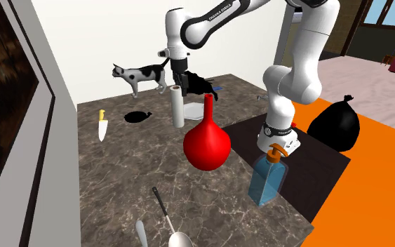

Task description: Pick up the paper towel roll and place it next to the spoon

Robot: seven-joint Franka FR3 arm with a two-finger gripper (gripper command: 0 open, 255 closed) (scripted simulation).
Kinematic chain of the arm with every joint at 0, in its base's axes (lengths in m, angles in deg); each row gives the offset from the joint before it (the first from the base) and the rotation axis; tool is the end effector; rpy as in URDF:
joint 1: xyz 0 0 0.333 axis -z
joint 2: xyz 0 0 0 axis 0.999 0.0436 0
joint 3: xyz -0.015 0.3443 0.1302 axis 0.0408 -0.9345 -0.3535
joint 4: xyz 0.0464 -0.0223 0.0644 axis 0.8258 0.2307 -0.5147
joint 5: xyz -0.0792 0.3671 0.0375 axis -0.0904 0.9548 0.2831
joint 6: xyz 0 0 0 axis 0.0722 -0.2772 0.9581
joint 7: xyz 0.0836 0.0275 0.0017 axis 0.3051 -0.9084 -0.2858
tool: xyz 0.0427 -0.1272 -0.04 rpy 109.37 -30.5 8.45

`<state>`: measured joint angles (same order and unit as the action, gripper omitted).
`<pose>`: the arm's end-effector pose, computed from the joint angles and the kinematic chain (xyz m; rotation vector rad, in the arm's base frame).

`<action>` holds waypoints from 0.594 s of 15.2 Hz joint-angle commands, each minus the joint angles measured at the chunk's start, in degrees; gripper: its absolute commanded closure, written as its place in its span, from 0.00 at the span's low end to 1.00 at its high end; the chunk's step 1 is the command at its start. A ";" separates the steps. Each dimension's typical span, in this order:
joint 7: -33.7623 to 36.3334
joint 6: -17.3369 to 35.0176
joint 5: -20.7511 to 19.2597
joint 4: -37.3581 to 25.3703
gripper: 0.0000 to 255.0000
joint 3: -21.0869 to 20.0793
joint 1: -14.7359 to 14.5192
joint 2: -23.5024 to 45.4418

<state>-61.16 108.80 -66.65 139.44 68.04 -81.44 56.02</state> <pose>0.3286 -0.3038 0.4320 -3.0909 0.1645 0.0068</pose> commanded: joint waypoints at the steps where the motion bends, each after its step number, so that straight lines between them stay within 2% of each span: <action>1: -0.08 0.24 0.06 0.08 0.00 0.06 -0.01 0.14; 6: -0.08 0.23 0.06 0.08 0.00 0.06 -0.01 0.14; 7: -0.08 0.23 0.06 0.08 1.00 0.06 -0.01 0.14; 9: -0.08 0.24 0.06 0.08 1.00 0.06 -0.01 0.14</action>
<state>-61.24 109.08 -66.62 139.46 68.12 -81.42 56.14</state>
